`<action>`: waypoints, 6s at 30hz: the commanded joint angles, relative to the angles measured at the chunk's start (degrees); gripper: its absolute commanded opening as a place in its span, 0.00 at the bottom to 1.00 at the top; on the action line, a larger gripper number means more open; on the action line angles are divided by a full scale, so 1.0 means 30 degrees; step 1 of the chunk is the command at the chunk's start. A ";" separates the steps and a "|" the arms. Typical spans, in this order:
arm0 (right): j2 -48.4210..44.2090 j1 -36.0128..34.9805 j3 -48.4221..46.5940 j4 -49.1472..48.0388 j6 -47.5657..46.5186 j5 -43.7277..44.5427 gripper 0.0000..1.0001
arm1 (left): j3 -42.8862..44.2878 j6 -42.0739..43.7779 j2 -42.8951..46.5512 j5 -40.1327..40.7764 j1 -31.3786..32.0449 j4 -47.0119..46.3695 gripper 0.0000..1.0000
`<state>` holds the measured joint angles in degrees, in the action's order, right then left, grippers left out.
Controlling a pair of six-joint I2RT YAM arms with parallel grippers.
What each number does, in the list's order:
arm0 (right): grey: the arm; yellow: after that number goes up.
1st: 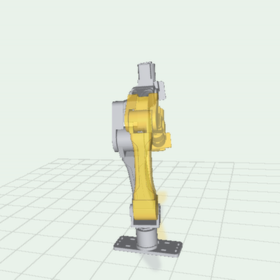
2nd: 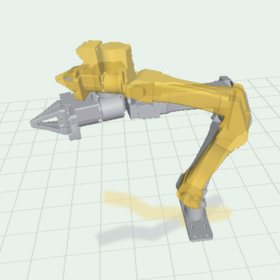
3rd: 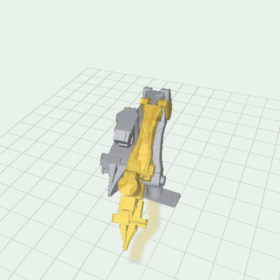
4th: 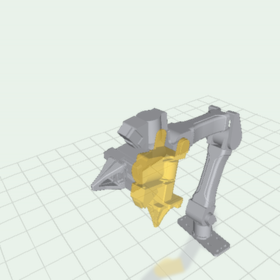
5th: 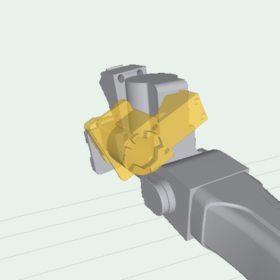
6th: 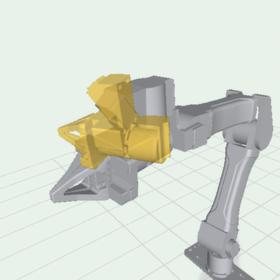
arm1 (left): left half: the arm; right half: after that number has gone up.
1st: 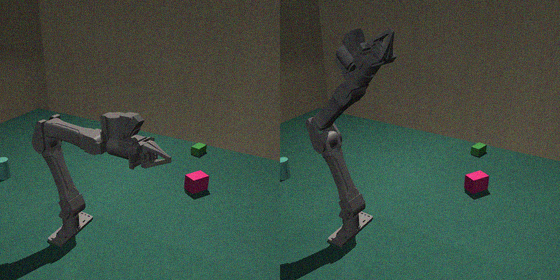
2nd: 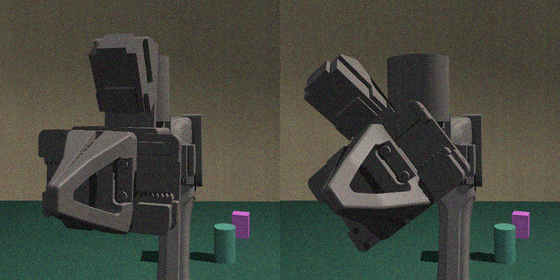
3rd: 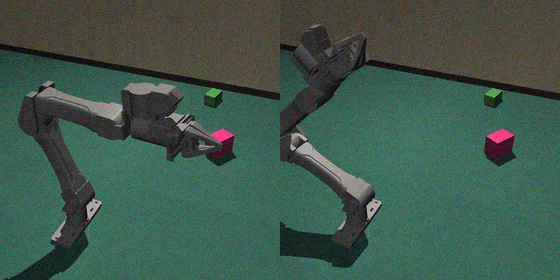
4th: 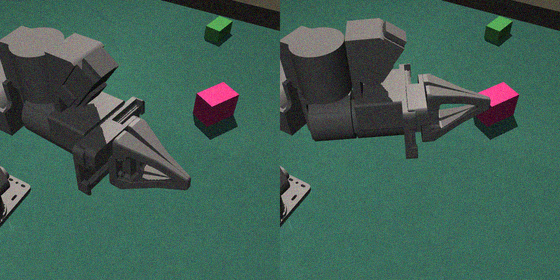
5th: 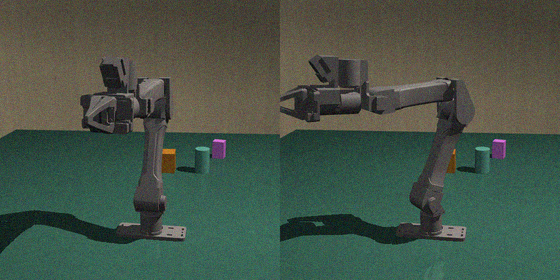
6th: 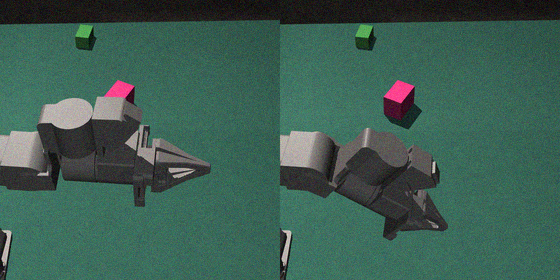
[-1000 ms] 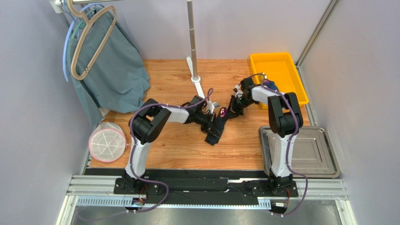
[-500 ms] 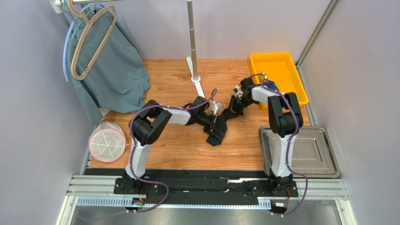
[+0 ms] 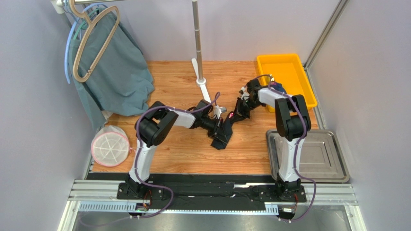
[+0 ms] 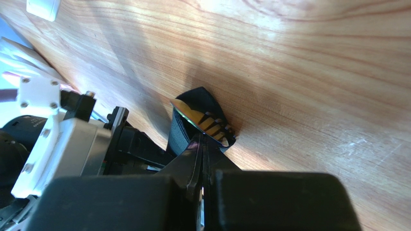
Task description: Place the utensils on the paper napkin and roll it up
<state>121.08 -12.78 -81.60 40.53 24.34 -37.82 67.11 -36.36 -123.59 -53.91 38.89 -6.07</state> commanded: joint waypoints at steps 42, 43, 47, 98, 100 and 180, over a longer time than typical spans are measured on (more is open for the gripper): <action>0.1154 -0.1337 -0.0220 0.1343 -0.1667 0.3027 0.00 | -0.0399 0.3884 0.6394 0.0483 -0.1041 0.6143 0.31; 0.1184 -0.1366 -0.0250 0.1284 -0.1725 0.3057 0.00 | -0.0456 0.4032 0.6247 0.0219 -0.1070 0.6153 0.29; 0.1447 -0.1396 -0.0513 0.1254 -0.1755 0.3116 0.00 | -0.0604 0.3624 0.5428 -0.0836 -0.0808 0.5654 0.23; 0.1095 -0.1776 0.0571 0.0931 -0.2398 0.1650 0.02 | -0.2918 -0.2031 0.3344 -0.1248 -0.1832 -0.4160 0.09; 0.1242 -0.1806 0.0395 0.1136 -0.2778 0.1884 0.02 | -0.2771 -0.1740 0.3317 -0.1132 -0.1832 -0.3985 0.10; -0.2565 -0.1132 0.0746 -0.2964 -0.0671 0.0070 0.00 | -0.1277 0.6668 1.2626 0.3963 -0.4115 0.8345 0.92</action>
<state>117.38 -16.43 -79.81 35.46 23.73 -35.03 62.46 -24.01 -91.22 -47.16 28.49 10.90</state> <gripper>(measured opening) 0.021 0.876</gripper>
